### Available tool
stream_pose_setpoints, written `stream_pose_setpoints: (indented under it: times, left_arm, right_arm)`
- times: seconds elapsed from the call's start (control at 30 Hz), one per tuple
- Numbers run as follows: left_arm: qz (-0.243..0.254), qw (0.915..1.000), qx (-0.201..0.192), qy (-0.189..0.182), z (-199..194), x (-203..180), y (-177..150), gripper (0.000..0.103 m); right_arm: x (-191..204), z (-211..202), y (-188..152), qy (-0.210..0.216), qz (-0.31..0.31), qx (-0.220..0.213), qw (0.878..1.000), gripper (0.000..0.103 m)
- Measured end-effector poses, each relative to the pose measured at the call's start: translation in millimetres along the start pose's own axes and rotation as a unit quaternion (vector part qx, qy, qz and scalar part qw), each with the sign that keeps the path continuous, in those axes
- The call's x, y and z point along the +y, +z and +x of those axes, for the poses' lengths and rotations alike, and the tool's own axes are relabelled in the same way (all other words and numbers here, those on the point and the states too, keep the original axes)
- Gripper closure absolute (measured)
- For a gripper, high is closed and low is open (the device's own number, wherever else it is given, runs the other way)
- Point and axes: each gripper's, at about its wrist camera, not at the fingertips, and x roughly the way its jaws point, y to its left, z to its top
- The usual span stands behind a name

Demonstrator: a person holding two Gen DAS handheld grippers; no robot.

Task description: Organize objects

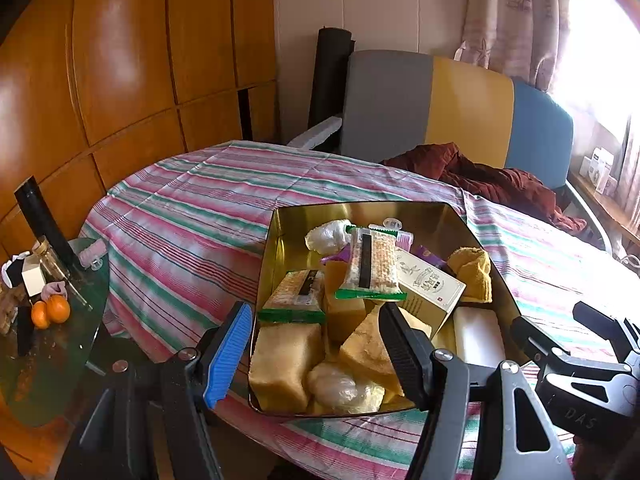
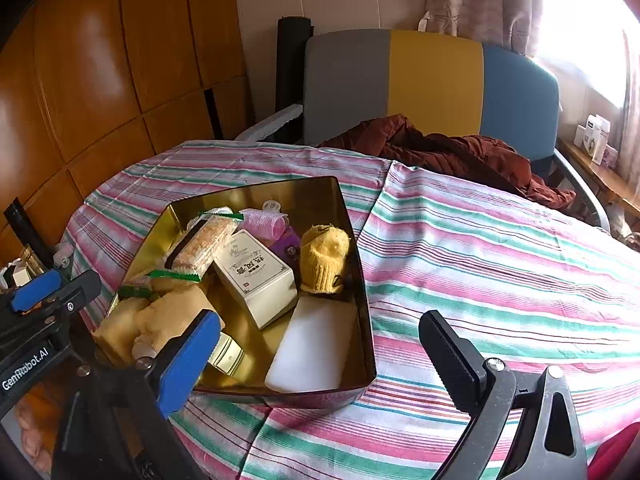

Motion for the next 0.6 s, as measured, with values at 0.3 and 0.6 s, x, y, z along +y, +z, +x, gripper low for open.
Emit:
stream_pose_setpoints:
  times: [0.3,0.6]
  left_arm:
    - [0.003,0.9999,0.01,-0.008,7,1,-3,0.036]
    - [0.003,0.9999,-0.011,0.0,5,5,-1,0.036]
  right_arm:
    - [8,6,-3,0.0,-0.012,0.009,1.0,0.003]
    - [12,9,-3,0.001,-0.017,0.015,1.0,0.003]
